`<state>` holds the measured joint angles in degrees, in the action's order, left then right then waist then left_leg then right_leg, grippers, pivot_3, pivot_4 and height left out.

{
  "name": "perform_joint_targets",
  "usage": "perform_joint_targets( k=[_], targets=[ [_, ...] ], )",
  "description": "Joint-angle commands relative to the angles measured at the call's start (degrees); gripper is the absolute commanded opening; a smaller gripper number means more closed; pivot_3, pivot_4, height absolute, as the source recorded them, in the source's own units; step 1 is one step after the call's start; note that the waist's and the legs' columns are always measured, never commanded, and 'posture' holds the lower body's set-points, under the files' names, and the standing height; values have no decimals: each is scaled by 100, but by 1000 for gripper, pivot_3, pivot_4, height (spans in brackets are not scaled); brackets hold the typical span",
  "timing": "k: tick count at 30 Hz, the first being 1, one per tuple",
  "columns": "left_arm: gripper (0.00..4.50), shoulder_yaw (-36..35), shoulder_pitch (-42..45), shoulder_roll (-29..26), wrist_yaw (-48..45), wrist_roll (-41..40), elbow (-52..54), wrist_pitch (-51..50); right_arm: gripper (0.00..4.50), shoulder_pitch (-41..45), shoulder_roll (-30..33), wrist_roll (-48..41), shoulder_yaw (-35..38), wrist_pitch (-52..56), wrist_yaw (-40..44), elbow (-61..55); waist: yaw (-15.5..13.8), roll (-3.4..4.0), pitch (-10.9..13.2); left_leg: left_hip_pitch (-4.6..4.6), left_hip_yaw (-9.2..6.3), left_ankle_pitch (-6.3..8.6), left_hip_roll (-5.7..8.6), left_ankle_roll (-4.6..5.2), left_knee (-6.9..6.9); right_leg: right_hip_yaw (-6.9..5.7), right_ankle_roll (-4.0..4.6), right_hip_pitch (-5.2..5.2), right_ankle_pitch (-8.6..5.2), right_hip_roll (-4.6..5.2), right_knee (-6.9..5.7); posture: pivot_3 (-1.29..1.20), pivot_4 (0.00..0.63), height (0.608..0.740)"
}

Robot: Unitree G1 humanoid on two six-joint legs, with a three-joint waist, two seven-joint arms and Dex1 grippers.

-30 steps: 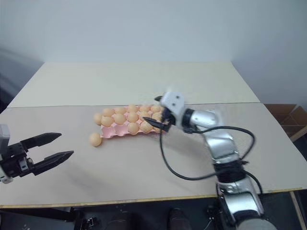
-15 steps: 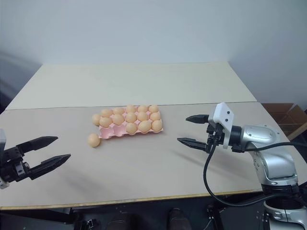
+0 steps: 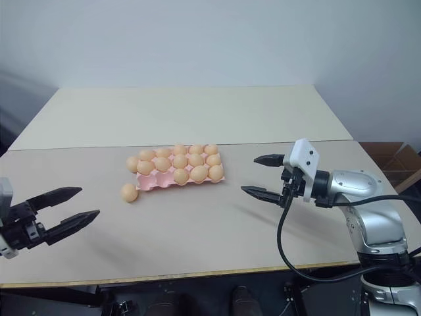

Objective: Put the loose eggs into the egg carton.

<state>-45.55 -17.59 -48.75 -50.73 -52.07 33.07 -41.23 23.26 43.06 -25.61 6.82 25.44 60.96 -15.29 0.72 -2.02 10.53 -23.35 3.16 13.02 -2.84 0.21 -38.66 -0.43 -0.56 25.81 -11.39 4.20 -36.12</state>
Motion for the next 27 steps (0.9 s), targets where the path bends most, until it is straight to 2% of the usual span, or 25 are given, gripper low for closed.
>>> perform_joint_targets(
  k=[1, 4, 7, 10, 14, 17, 27],
  targets=[
    [4500, -22, 42, 25, 96, 25, 81, 124, 4470, 12, 75, -84, 84, -85, -58, -194, -1, 0, 0, 0, 0, 0, 0, 0, 0, 0, 0, 0, 0, 0, 0, 0, 150, 740],
    [4500, 170, 36, 61, 417, 223, 102, 54, 4470, -2, 71, -92, 84, -80, -81, -219, -2, 0, 0, 1, 0, 0, 0, 0, -1, 0, 0, -1, 0, 0, 0, 0, 150, 740],
    [4500, 474, 107, -24, 1223, 370, 169, -551, 4470, -19, 76, -108, 97, -75, -88, -253, -2, -1, -1, 0, 0, 0, 0, 0, -1, 1, -3, -1, 2, 0, 0, 0, 150, 740],
    [4500, 881, 562, 31, 2250, 434, 78, -1236, 4470, -29, 81, -129, 105, -73, -85, -301, -16, -1, -1, 3, -4, 0, 0, 0, -2, 1, -21, -7, 13, -1, -1, 0, 150, 740],
    [4500, 1654, 1521, 465, 3299, 768, -144, -1600, 4470, 26, 87, -194, 74, -90, -11, -361, -46, -3, -2, 17, -11, 0, 2, 0, -6, -6, -24, -34, 14, 0, 5, 0, 150, 740],
    [4500, 1969, 2073, 695, 3608, 910, -414, -1746, 4470, 37, 108, -268, 36, -96, 115, -410, -48, -8, -5, 24, -14, 0, 3, 0, -6, -9, -25, -48, 16, 0, 10, 0, 150, 740],
    [4500, 3147, 3157, 1016, 3532, 1544, -1513, -1690, 4470, 137, 186, -523, -53, -128, 550, -448, -44, -10, -6, 30, -17, 0, 7, 0, -7, -11, -25, -58, 18, 1, 12, 0, 150, 740]
  ],
)
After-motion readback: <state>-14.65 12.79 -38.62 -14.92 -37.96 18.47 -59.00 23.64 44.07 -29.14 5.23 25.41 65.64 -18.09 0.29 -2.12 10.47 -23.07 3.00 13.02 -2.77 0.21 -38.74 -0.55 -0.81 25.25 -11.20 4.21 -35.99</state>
